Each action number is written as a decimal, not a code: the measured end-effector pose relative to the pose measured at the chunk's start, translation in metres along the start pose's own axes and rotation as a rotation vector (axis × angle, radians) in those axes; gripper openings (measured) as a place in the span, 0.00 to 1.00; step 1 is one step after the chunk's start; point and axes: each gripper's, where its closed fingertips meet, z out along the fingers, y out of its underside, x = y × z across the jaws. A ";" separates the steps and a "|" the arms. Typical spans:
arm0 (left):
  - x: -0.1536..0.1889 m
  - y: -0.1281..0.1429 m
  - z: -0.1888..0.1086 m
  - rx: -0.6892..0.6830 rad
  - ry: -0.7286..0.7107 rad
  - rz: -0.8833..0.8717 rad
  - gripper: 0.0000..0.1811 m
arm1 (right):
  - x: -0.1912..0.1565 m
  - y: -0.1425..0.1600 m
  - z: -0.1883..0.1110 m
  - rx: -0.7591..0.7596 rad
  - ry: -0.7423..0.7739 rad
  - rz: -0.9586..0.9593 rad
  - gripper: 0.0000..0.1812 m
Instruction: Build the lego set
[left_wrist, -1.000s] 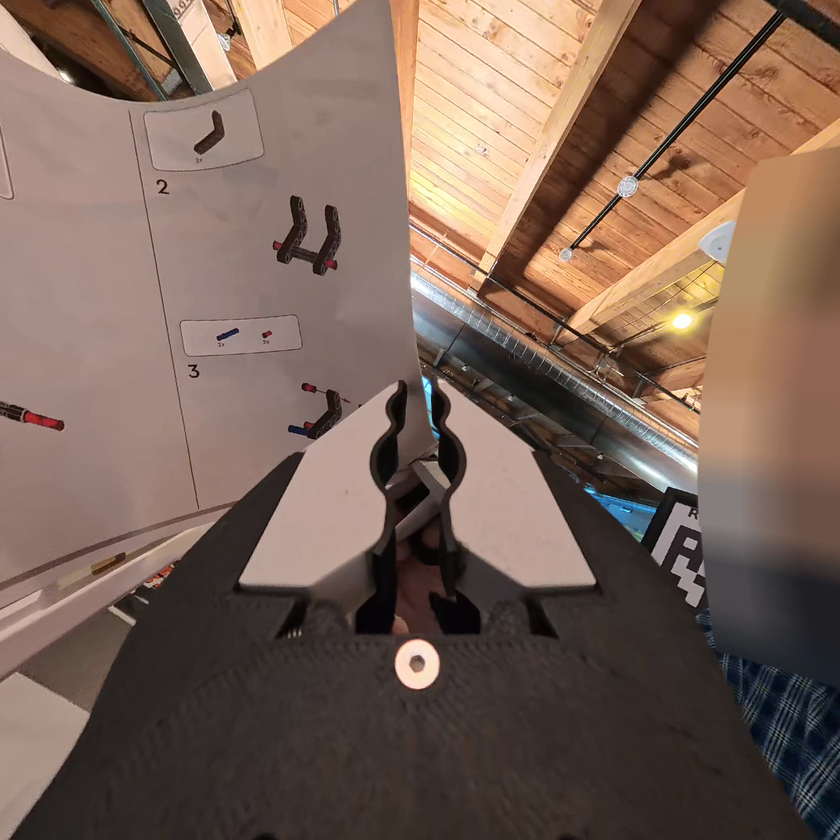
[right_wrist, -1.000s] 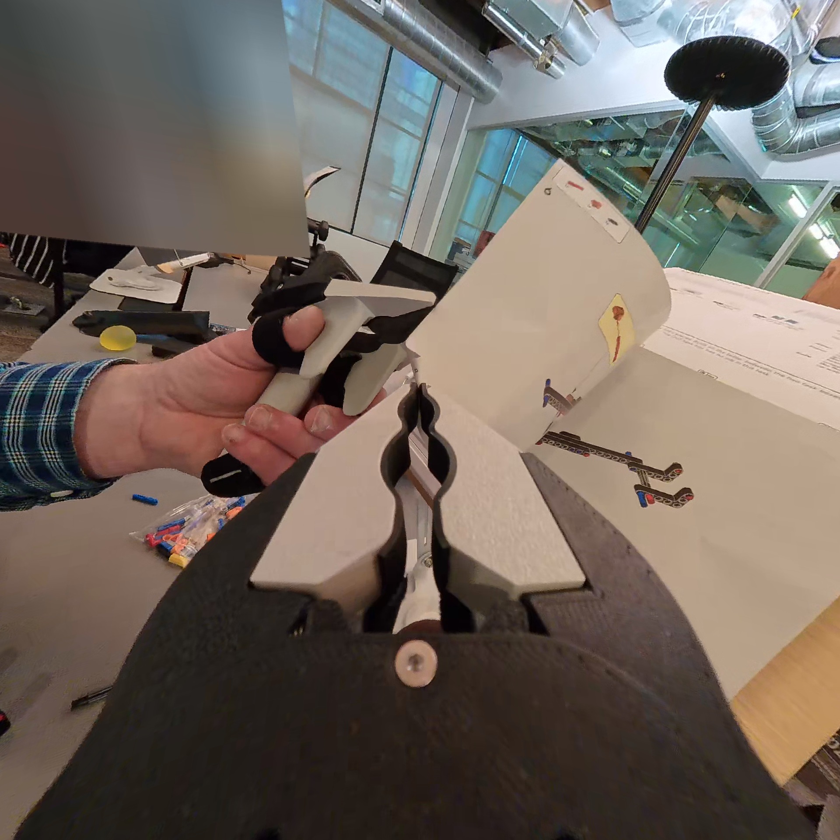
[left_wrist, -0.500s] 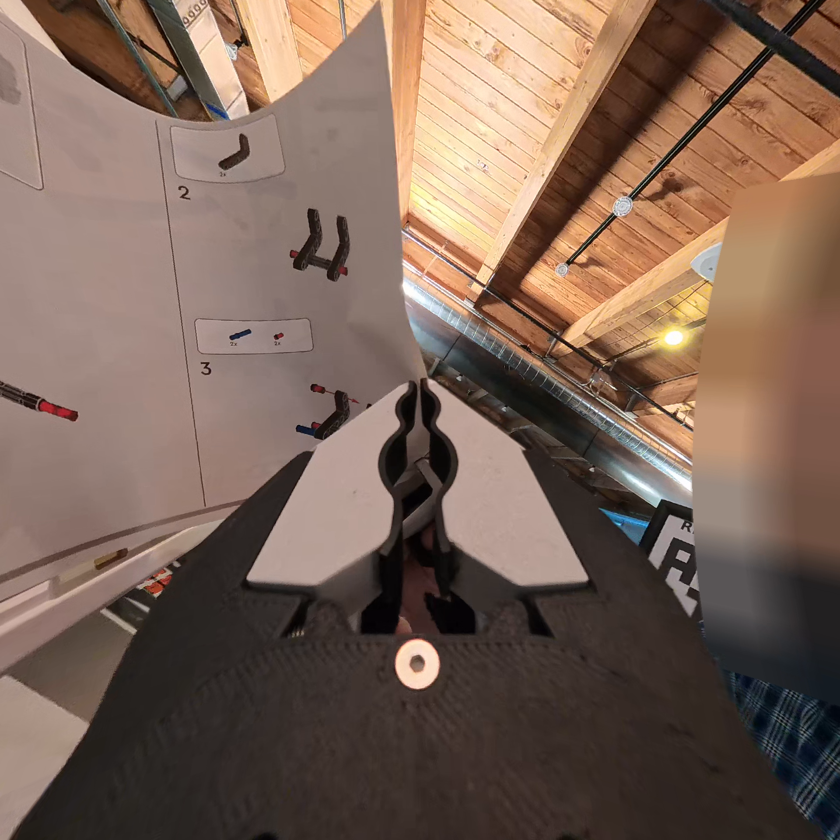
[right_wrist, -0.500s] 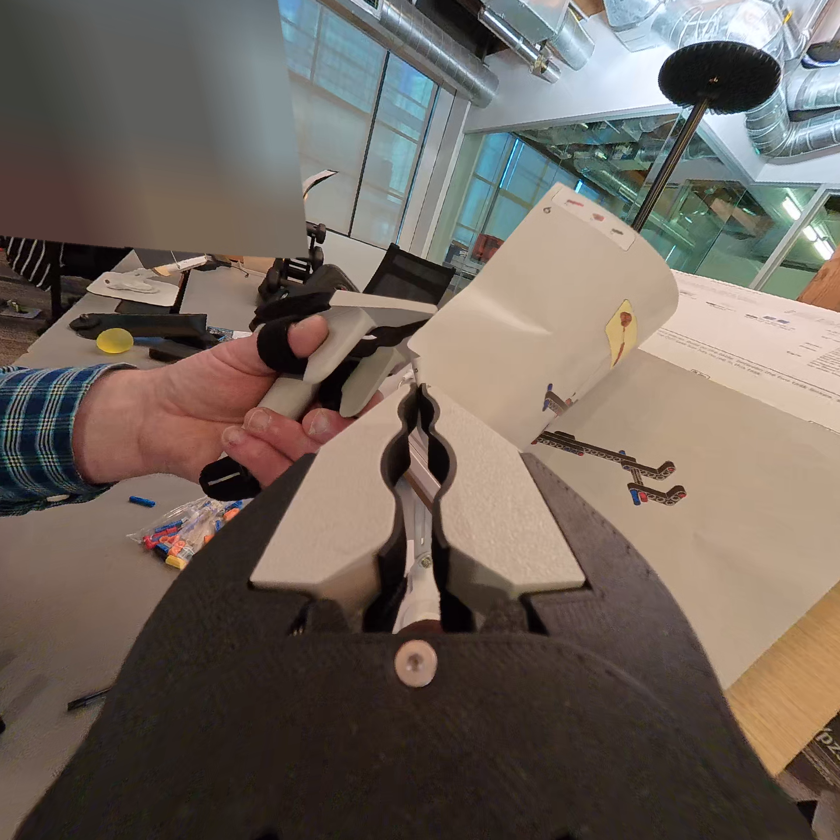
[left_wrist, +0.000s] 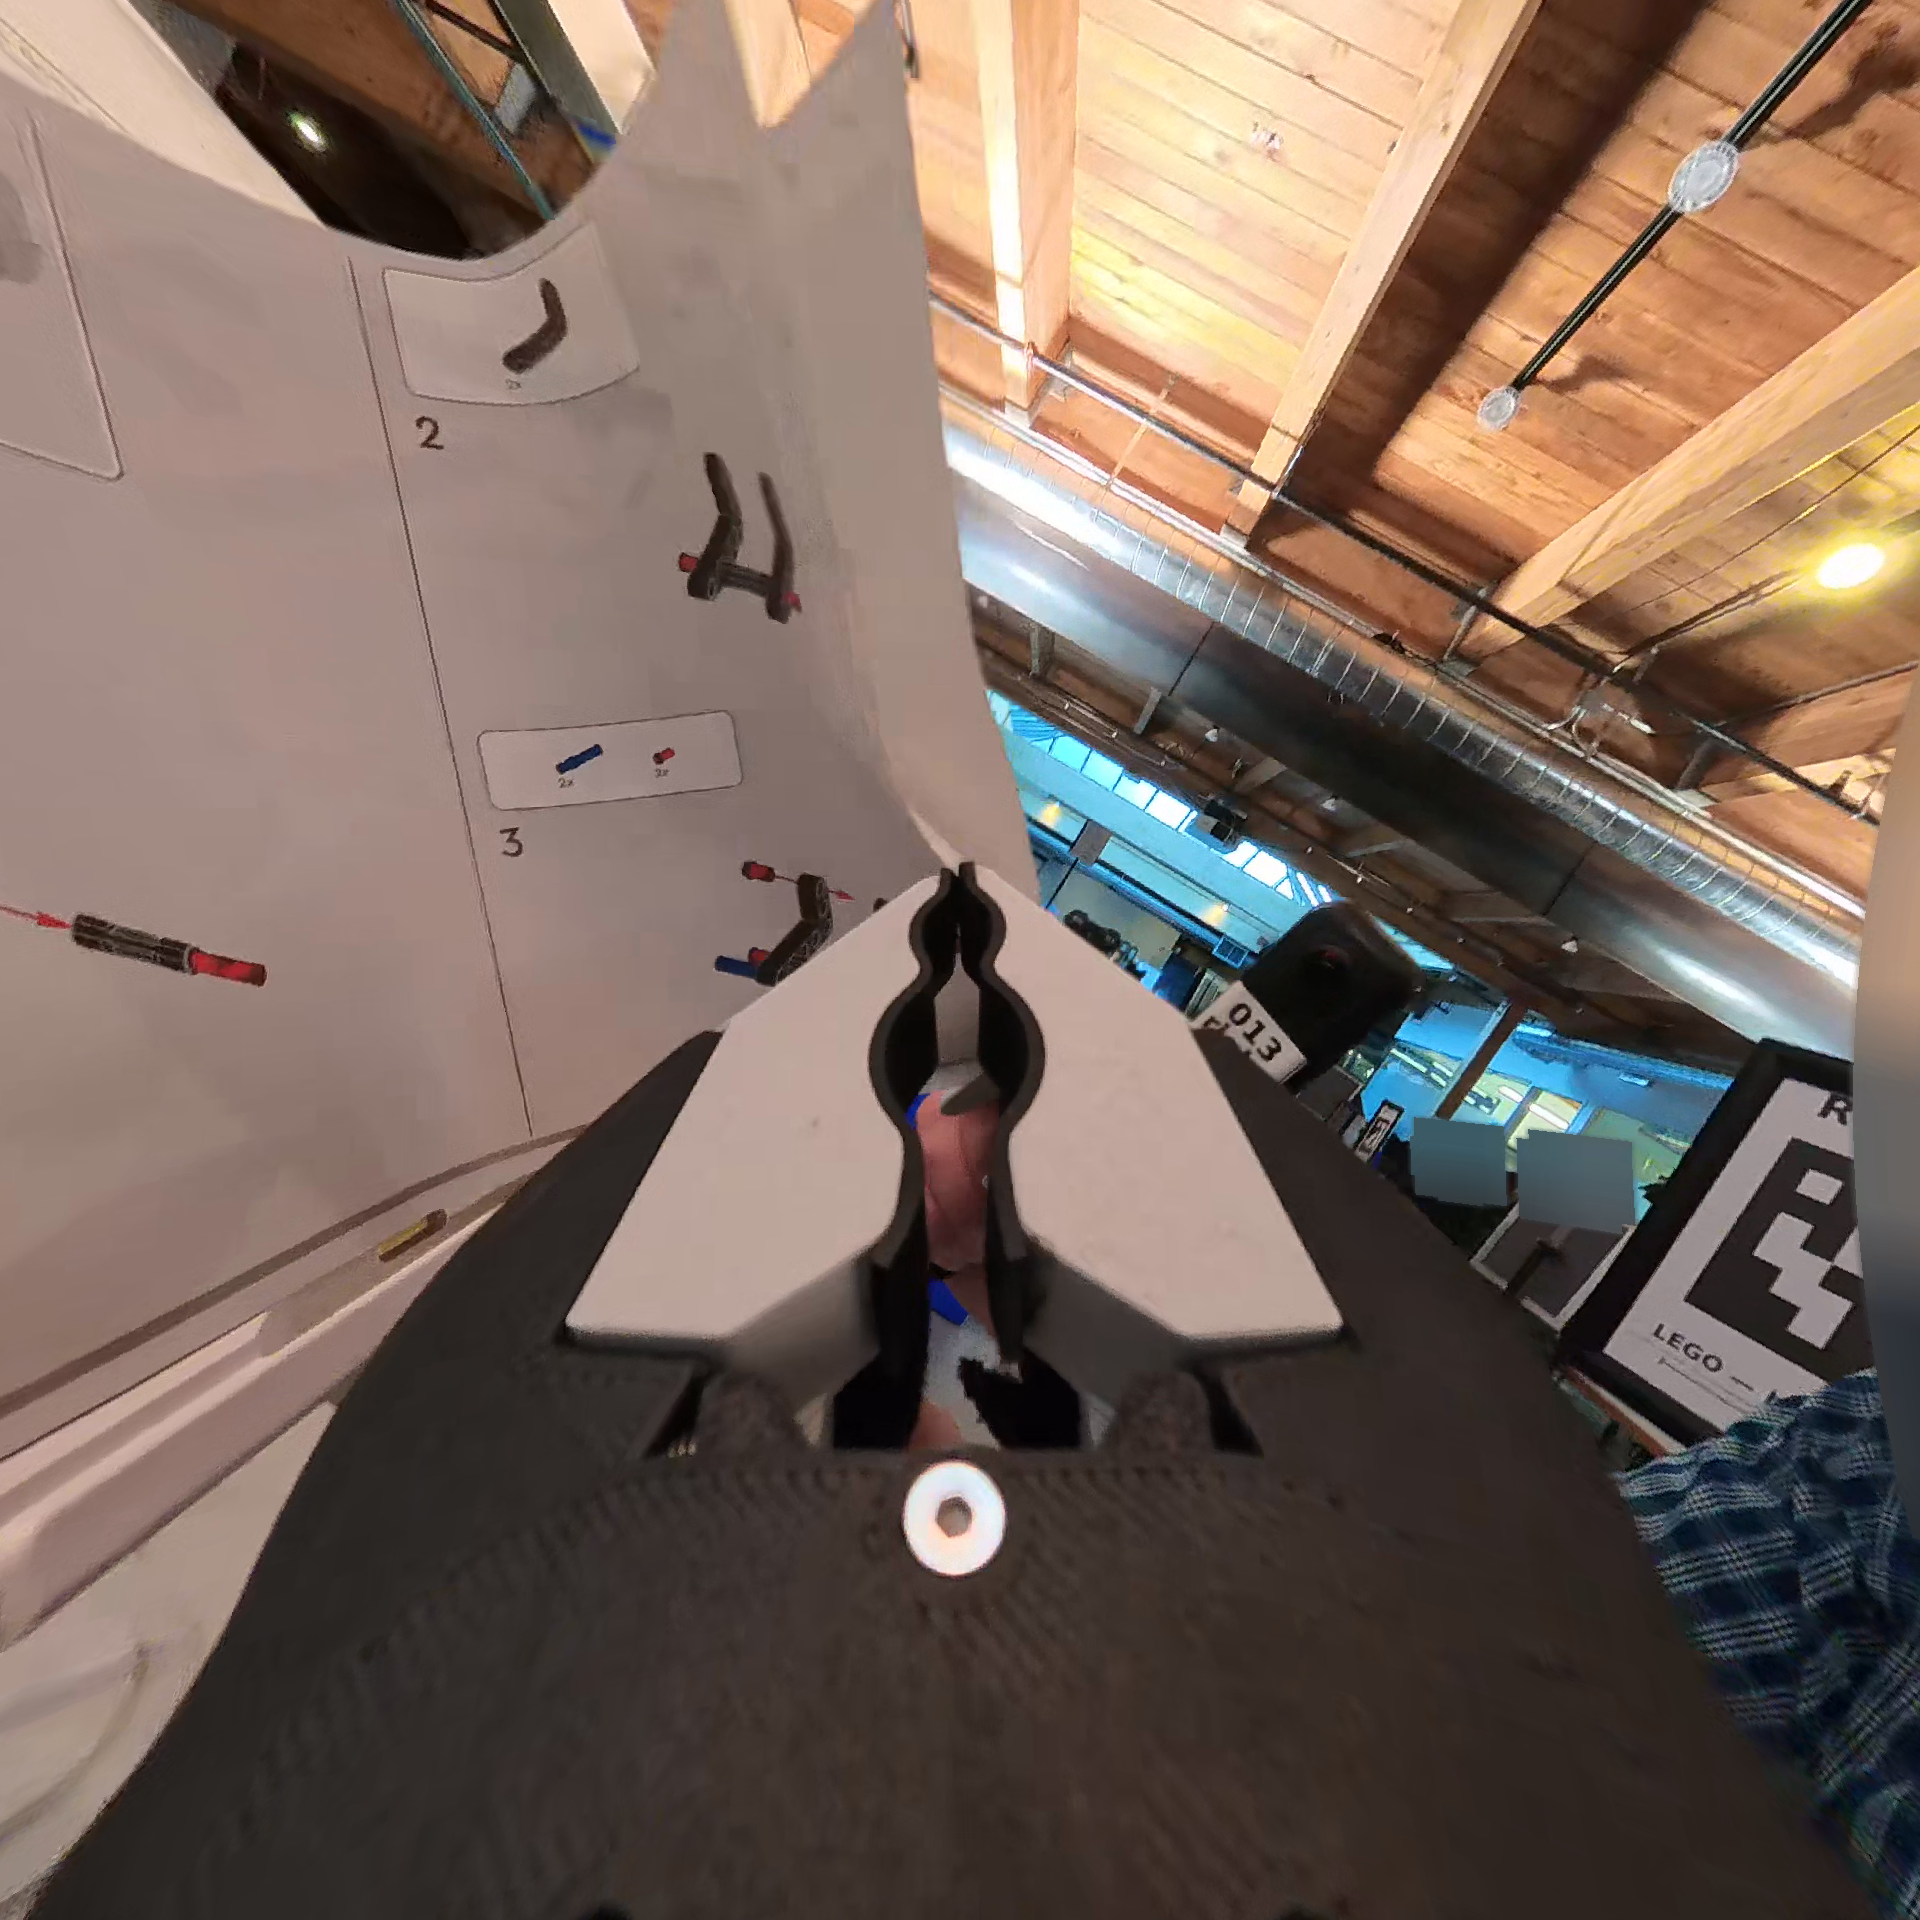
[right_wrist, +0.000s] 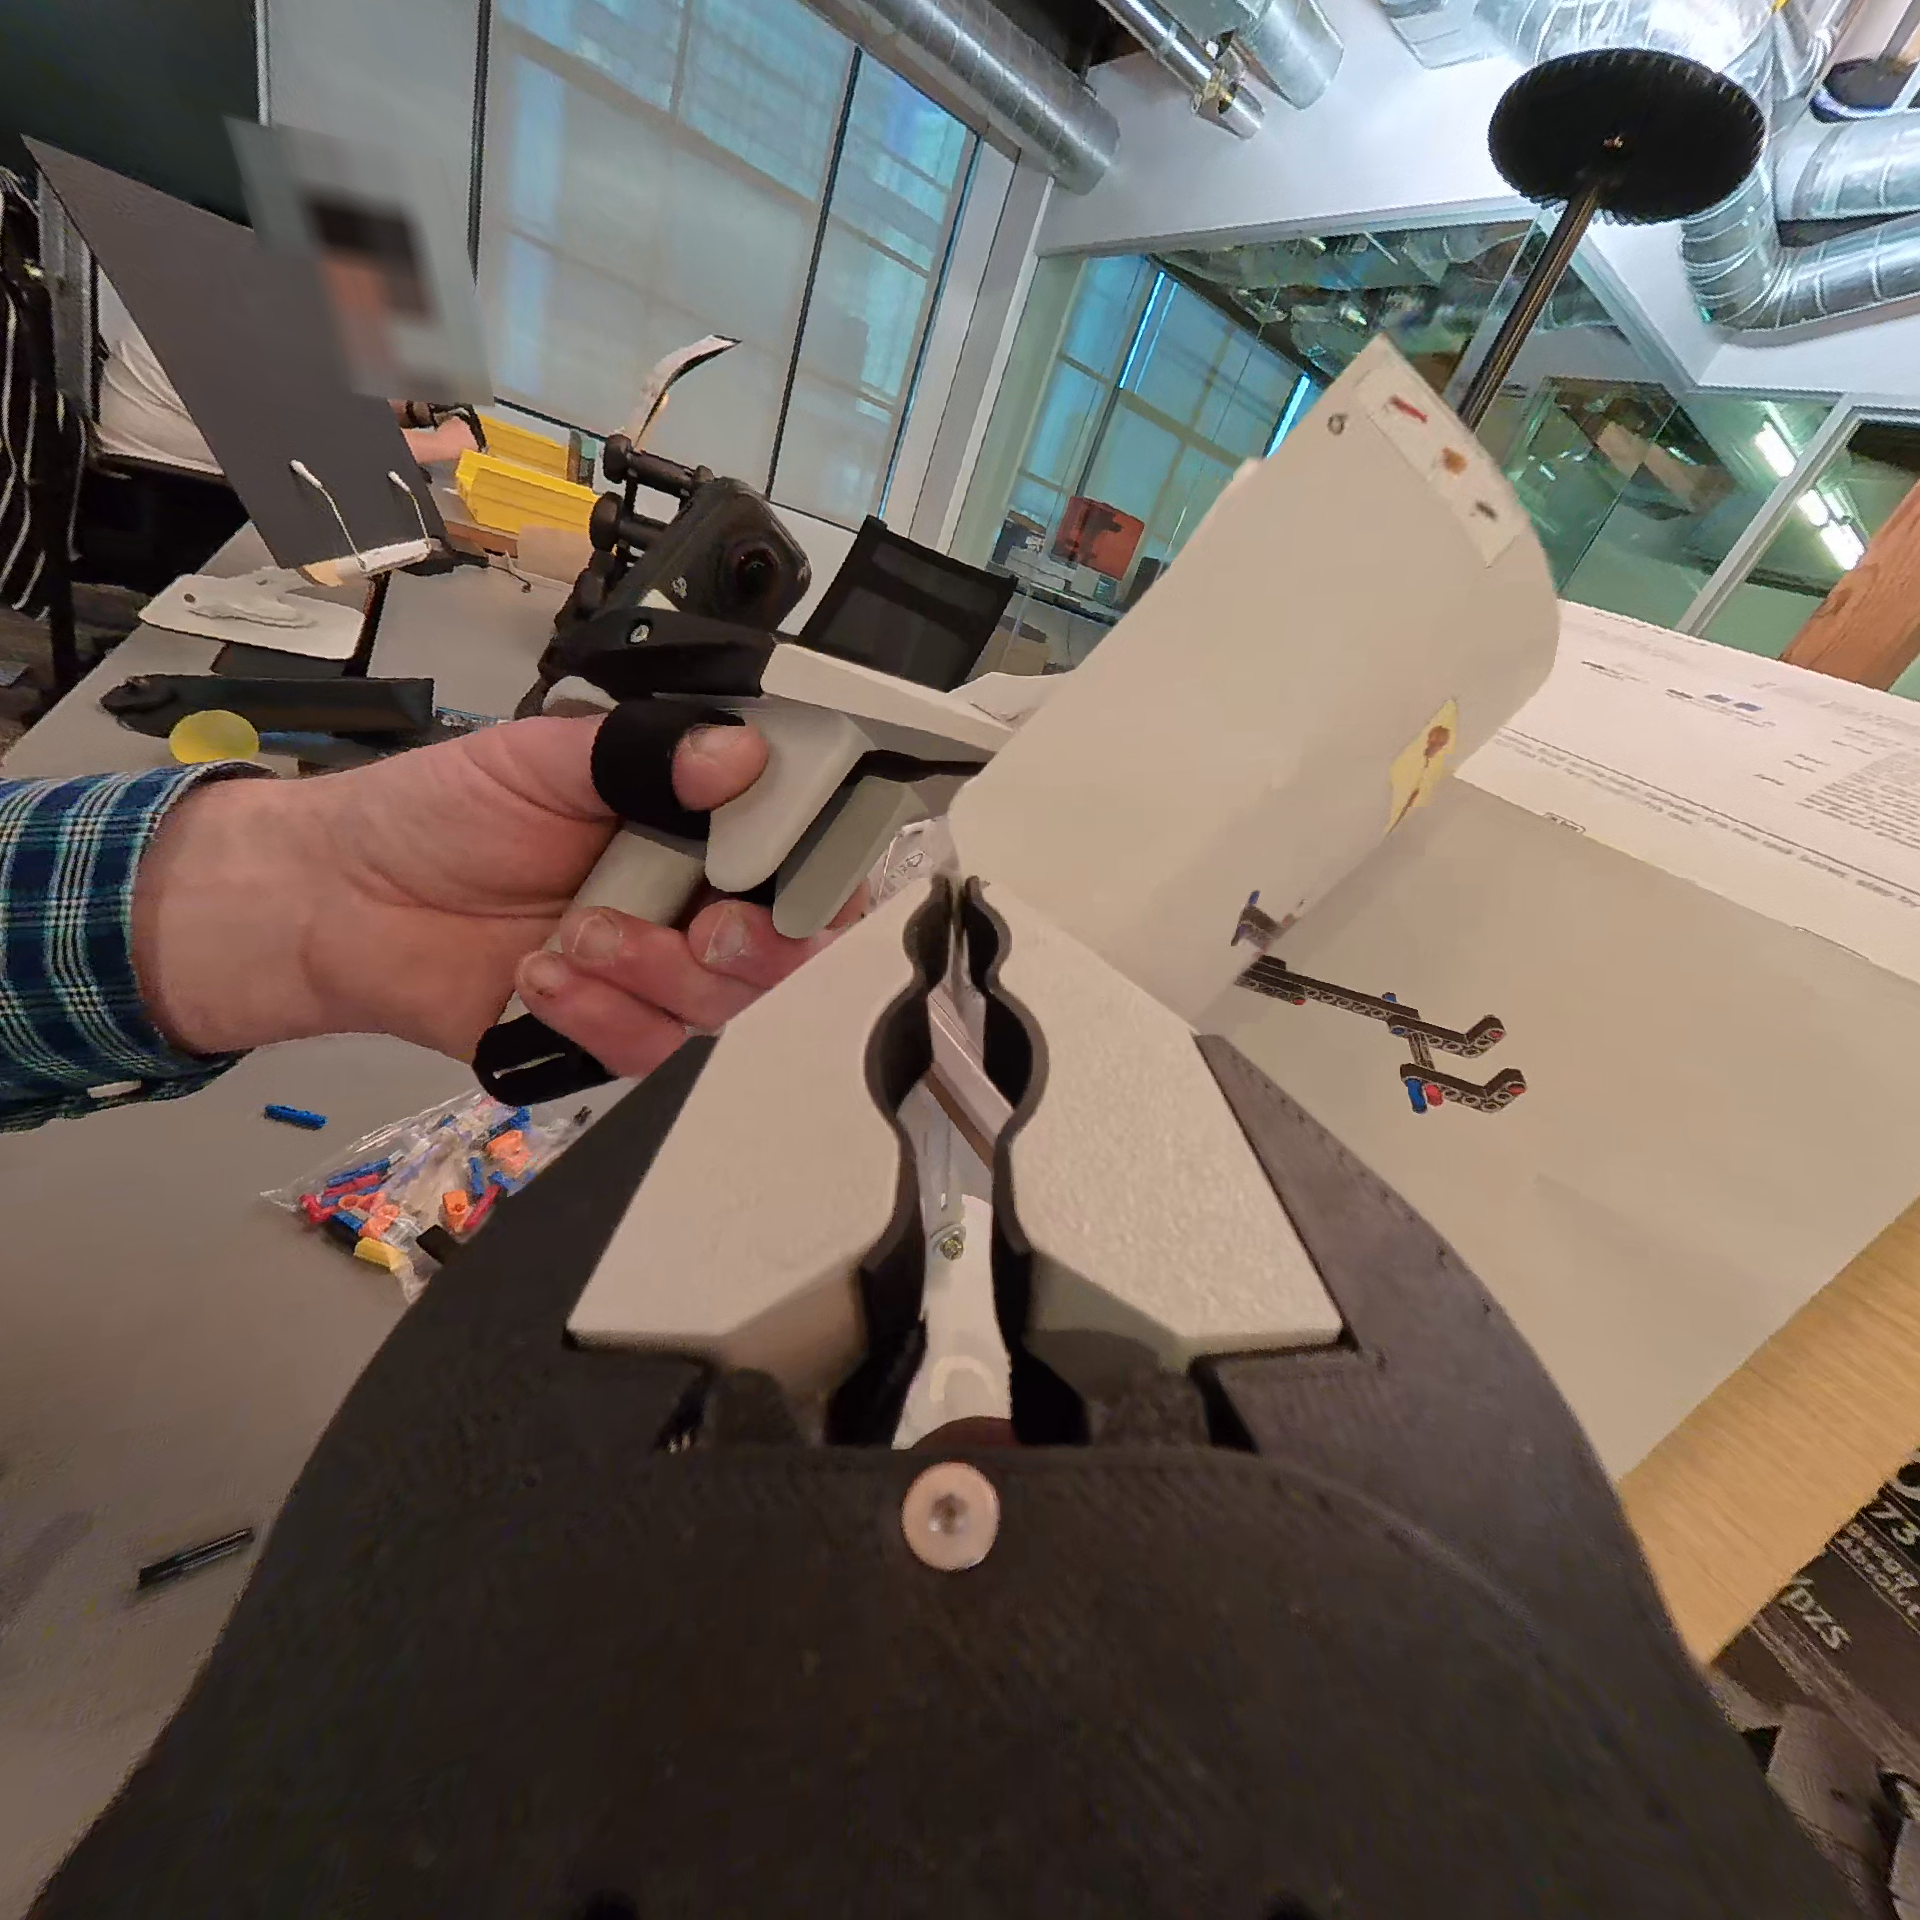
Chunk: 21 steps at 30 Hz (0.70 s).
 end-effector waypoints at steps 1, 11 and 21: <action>-0.001 0.001 0.002 -0.003 -0.005 0.007 0.00 | 0.001 -0.001 -0.001 0.004 0.005 0.001 0.00; -0.020 0.014 0.017 -0.057 -0.079 0.027 0.00 | 0.032 0.001 -0.022 -0.048 0.104 0.070 0.22; -0.017 -0.006 -0.011 -0.051 -0.118 0.070 0.00 | 0.041 0.039 0.019 -0.263 0.005 0.222 0.32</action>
